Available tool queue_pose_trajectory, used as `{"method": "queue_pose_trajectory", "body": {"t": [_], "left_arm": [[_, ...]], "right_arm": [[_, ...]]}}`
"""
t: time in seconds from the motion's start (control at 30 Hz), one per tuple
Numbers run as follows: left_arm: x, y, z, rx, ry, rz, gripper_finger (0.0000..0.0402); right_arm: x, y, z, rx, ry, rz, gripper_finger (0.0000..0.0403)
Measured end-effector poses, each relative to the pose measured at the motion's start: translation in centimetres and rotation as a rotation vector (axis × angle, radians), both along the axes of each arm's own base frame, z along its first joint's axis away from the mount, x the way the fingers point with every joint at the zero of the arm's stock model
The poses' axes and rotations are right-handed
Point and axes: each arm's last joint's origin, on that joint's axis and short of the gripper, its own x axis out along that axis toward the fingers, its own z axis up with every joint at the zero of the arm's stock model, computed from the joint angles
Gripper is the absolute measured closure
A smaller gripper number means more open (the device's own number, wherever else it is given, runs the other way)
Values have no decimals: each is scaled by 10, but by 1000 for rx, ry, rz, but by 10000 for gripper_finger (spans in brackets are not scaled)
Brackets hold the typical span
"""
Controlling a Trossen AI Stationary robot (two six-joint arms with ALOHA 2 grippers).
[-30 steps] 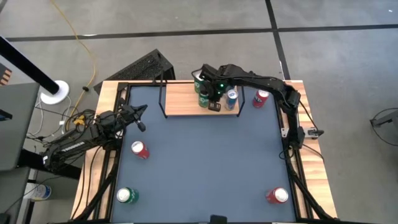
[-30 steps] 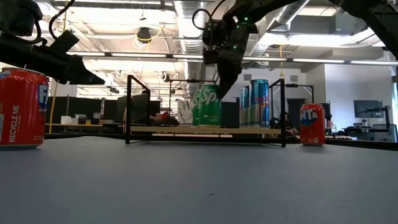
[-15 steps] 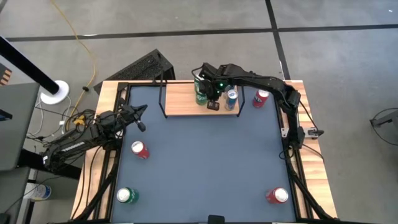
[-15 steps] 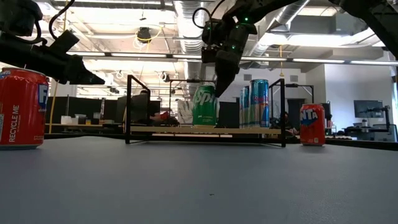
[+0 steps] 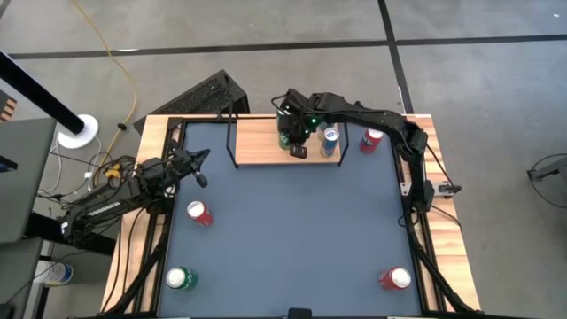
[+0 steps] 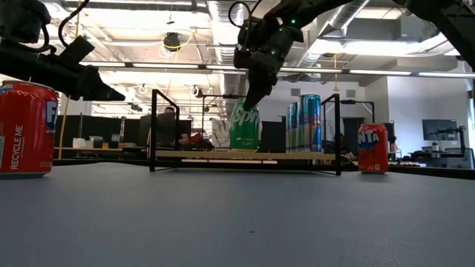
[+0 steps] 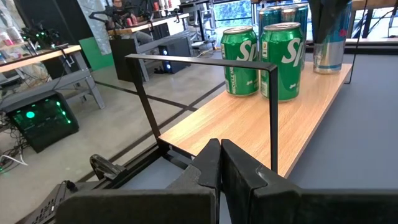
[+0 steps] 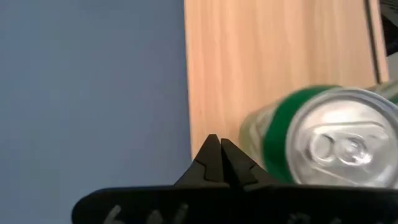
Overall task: Place canned beverage on shelf
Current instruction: Put the top green soda can on the shelf aligned with the other green soda can
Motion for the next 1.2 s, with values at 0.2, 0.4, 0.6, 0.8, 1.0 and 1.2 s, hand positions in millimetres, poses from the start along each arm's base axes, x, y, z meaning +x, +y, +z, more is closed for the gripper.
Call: {"method": "queue_pose_trajectory", "body": {"t": [0.2,0.4,0.6,0.8,1.0,1.2], "left_arm": [[0,0,0,0,0,0,401],[0,0,0,0,0,0,401],[0,0,0,0,0,0,401],[0,0,0,0,0,0,401],[0,0,0,0,0,0,401],[0,0,0,0,0,0,401]], "right_arm": [[-1,-8,1,-17,-28,-16,403],[-1,-11,2,-24,-39,-18,403],[-3,-4,-1,3,14,-10,403],[-1,-5,1,-14,-17,-5,403],[0,-12,3,-40,-48,-2,403],[0,-17,4,-61,-75,-3,403]]}}
